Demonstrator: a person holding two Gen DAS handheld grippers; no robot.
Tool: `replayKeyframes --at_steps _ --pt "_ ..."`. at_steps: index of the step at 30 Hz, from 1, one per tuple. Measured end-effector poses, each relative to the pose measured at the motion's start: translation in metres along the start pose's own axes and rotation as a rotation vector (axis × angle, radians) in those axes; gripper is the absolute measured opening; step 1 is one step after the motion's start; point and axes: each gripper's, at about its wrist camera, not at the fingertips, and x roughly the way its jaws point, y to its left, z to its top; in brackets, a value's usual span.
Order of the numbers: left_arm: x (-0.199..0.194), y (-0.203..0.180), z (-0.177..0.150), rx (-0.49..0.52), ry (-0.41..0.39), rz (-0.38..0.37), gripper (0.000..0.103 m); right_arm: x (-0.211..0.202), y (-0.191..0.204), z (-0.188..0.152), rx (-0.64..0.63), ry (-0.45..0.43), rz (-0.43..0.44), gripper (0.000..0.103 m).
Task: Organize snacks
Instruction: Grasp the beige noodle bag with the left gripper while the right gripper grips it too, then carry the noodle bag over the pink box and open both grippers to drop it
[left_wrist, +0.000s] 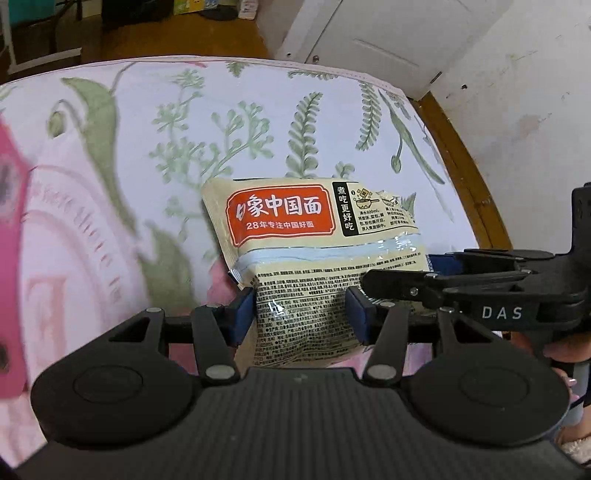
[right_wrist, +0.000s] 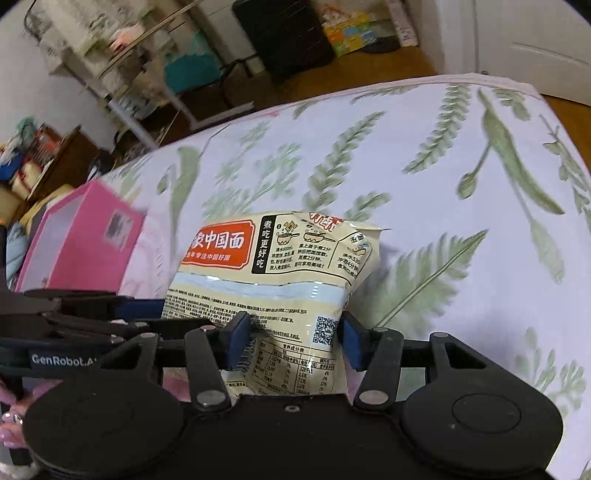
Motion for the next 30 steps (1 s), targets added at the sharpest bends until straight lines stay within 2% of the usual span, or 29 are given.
replayKeyframes --at_steps 6,10,14,19,22,24,27,30 --pt "-0.048 -0.005 -0.038 0.031 -0.038 0.106 0.052 -0.012 0.042 -0.017 -0.061 0.029 0.037 0.060" --pt "-0.088 0.009 -0.053 0.023 -0.062 0.111 0.052 -0.023 0.078 -0.023 -0.144 0.033 0.069 0.063" --pt "-0.124 0.029 -0.057 0.023 -0.092 0.131 0.052 -0.028 0.119 -0.022 -0.253 0.027 0.115 0.064" --pt "-0.172 0.065 -0.058 0.011 -0.145 0.165 0.052 -0.027 0.166 -0.011 -0.326 0.008 0.186 0.064" --pt "-0.202 0.091 -0.058 -0.027 -0.180 0.170 0.052 -0.028 0.197 -0.003 -0.392 -0.018 0.215 0.059" --pt "-0.220 0.109 -0.058 -0.050 -0.208 0.184 0.052 -0.028 0.217 0.004 -0.433 -0.039 0.235 0.052" --pt "-0.239 0.133 -0.053 -0.073 -0.244 0.189 0.052 -0.023 0.238 0.016 -0.456 -0.056 0.256 0.051" --pt "-0.246 0.153 -0.045 -0.079 -0.279 0.226 0.052 -0.007 0.257 0.031 -0.441 -0.048 0.269 0.051"
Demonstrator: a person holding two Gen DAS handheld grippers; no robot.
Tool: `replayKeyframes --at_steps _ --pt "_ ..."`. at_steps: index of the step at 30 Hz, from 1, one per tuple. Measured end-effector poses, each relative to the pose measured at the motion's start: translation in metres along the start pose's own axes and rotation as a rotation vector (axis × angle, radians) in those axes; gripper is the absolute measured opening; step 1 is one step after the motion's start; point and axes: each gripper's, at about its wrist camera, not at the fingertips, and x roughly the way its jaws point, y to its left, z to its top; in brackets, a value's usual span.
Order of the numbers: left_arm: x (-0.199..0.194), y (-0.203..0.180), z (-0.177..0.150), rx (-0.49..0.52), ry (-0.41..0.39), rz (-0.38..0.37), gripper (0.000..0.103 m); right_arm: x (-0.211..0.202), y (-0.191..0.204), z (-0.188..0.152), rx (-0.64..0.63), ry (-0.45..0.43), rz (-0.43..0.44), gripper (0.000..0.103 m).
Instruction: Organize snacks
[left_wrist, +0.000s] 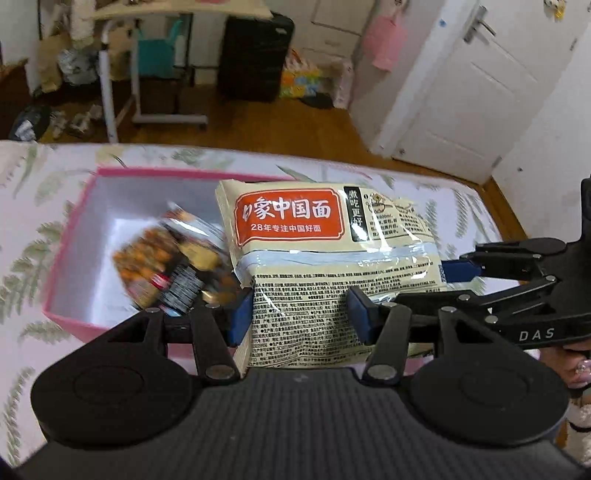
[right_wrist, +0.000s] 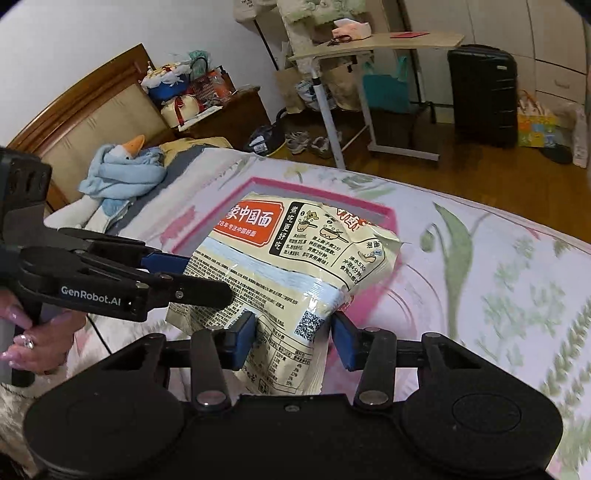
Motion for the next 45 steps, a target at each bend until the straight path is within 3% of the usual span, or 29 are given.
replayKeyframes --at_steps 7,12,16,20,25,31,36,45 --pt "0.026 0.043 0.026 -0.029 -0.035 0.111 0.054 0.057 -0.002 0.024 0.073 0.024 0.014 0.051" --pt "0.065 0.053 0.035 0.026 0.006 0.161 0.055 0.097 0.001 0.028 0.030 0.067 -0.071 0.051" --pt "0.089 0.056 0.036 0.003 0.011 0.193 0.058 0.108 0.009 0.031 -0.053 0.056 -0.171 0.054" --pt "0.090 0.053 0.026 0.007 -0.024 0.226 0.065 0.091 0.020 0.019 -0.129 0.012 -0.332 0.064" --pt "0.070 0.043 0.015 -0.004 -0.063 0.197 0.065 0.044 0.025 -0.017 -0.043 -0.119 -0.285 0.064" --pt "0.032 0.021 0.005 0.000 -0.112 0.145 0.065 0.013 0.027 -0.047 -0.040 -0.162 -0.349 0.064" --pt "0.011 -0.001 -0.013 0.000 -0.119 0.148 0.065 -0.012 0.029 -0.062 -0.007 -0.240 -0.370 0.064" --pt "-0.040 -0.039 -0.032 0.029 -0.205 0.109 0.067 -0.071 0.042 -0.075 0.034 -0.304 -0.462 0.064"
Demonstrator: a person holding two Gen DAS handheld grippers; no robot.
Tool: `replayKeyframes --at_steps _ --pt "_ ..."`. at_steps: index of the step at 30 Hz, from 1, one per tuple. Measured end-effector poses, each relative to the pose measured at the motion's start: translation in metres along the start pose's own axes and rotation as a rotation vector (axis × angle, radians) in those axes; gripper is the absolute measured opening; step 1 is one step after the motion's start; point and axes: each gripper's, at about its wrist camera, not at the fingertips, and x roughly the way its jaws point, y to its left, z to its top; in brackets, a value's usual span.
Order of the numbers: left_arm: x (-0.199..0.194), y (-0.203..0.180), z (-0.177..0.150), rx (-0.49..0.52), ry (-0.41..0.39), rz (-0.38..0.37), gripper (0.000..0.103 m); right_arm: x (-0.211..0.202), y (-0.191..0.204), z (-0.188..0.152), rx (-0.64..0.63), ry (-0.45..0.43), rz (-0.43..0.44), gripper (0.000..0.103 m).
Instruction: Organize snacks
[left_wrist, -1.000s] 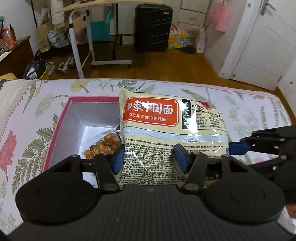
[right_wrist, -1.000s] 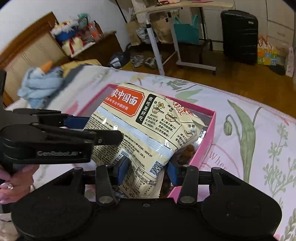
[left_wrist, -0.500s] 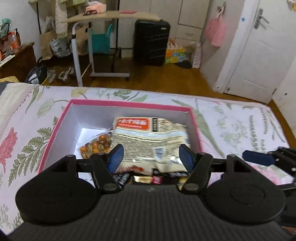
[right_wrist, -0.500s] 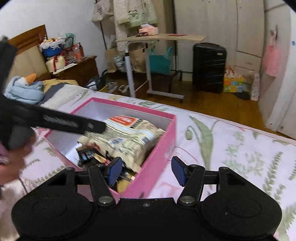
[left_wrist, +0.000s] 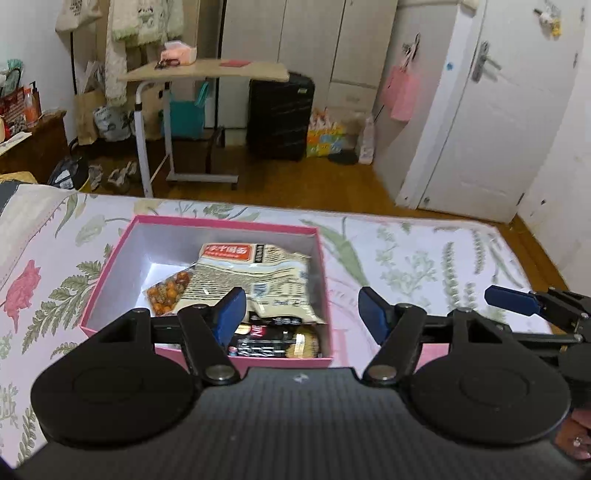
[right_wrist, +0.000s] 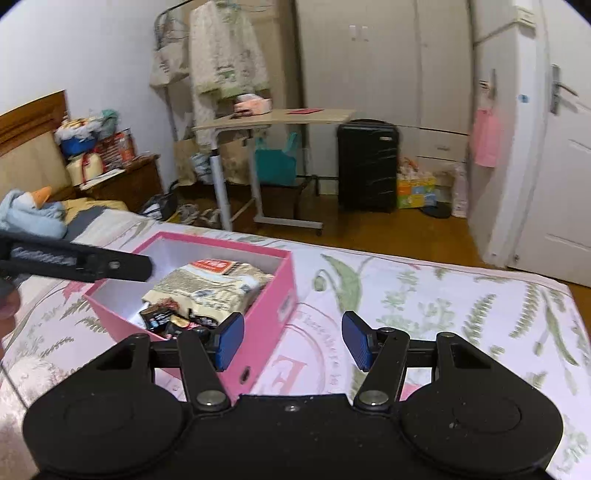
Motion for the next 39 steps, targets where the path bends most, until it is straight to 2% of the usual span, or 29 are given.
replayKeyframes --at_steps 4,8,11,16,19,20,24,28,33,39 --pt "-0.023 -0.013 -0.010 0.003 -0.029 0.002 0.069 -0.020 -0.012 -0.003 0.039 0.005 -0.041 0.064" --pt "-0.046 -0.025 -0.021 0.025 -0.062 0.028 0.077 -0.035 -0.021 -0.013 0.047 0.023 -0.076 0.064" --pt "-0.054 -0.034 -0.033 0.047 -0.051 0.036 0.079 -0.042 -0.026 -0.022 0.068 0.047 -0.087 0.064" --pt "-0.053 -0.047 -0.047 0.047 -0.017 0.049 0.092 -0.051 -0.036 -0.033 0.089 0.073 -0.120 0.067" --pt "-0.048 -0.055 -0.053 0.053 -0.014 0.061 0.101 -0.056 -0.040 -0.039 0.104 0.065 -0.120 0.081" --pt "-0.046 -0.056 -0.054 0.063 -0.014 0.061 0.102 -0.057 -0.041 -0.041 0.113 0.063 -0.124 0.089" --pt "-0.036 -0.063 -0.055 0.085 0.001 0.082 0.102 -0.062 -0.041 -0.046 0.118 0.033 -0.174 0.096" --pt "-0.033 -0.060 -0.056 0.069 0.020 0.086 0.102 -0.061 -0.037 -0.048 0.091 0.043 -0.225 0.097" --pt "-0.034 -0.058 -0.054 0.070 0.018 0.101 0.102 -0.062 -0.034 -0.051 0.100 0.059 -0.222 0.097" --pt "-0.039 -0.056 -0.055 0.067 0.006 0.110 0.102 -0.067 -0.039 -0.055 0.225 0.073 -0.193 0.097"
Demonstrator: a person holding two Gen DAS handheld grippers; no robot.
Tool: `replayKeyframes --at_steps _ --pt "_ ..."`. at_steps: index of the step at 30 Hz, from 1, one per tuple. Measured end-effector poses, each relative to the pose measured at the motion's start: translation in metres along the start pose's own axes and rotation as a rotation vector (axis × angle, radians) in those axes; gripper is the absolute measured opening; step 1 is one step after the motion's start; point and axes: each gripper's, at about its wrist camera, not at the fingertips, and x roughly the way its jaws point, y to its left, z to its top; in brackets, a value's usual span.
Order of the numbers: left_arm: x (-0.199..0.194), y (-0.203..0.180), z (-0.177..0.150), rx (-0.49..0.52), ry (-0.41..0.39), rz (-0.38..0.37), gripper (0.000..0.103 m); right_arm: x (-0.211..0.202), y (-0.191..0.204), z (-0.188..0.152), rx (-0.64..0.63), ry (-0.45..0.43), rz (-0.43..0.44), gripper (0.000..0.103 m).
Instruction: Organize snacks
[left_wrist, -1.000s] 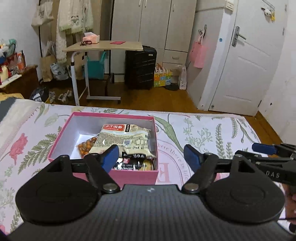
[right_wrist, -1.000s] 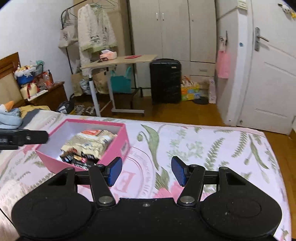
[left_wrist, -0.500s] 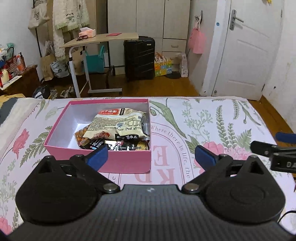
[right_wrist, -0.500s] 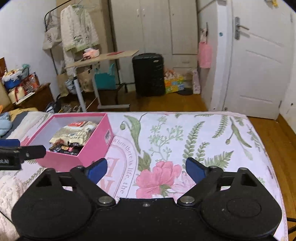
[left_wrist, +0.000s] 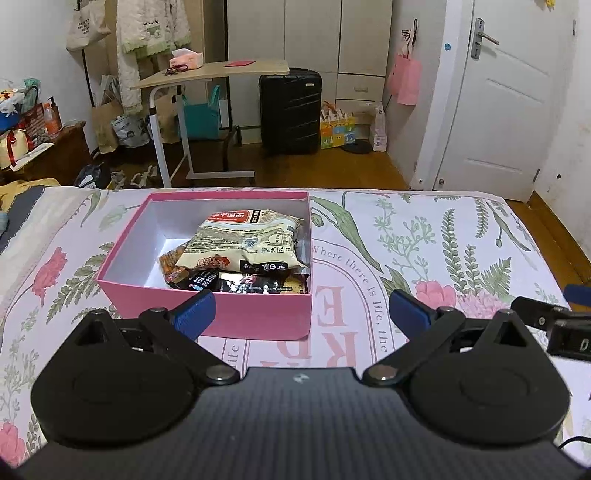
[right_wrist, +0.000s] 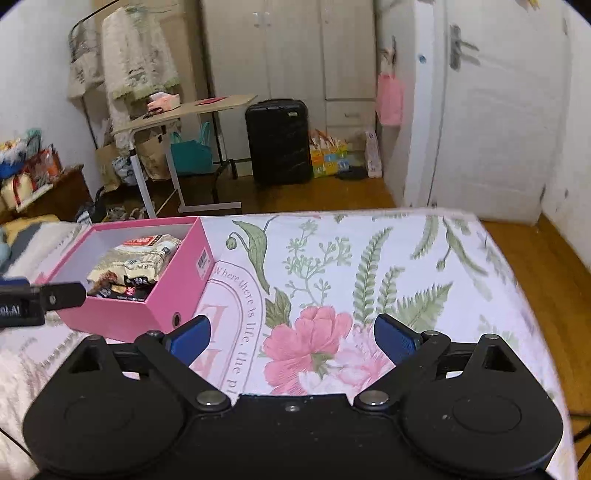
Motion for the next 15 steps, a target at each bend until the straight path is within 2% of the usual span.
replayKeyframes --at_steps 2,5,15 --pt "0.000 -0.001 -0.002 0.003 -0.004 0.012 0.102 -0.001 0.000 -0.002 0.008 0.000 0.004 0.097" --pt "0.001 -0.005 -0.005 0.024 -0.004 0.033 0.102 -0.002 0.005 -0.005 -0.027 -0.014 -0.041 0.097" --pt "0.002 -0.013 -0.010 0.051 0.005 0.046 0.102 -0.001 0.011 -0.007 -0.100 -0.017 -0.119 0.097"
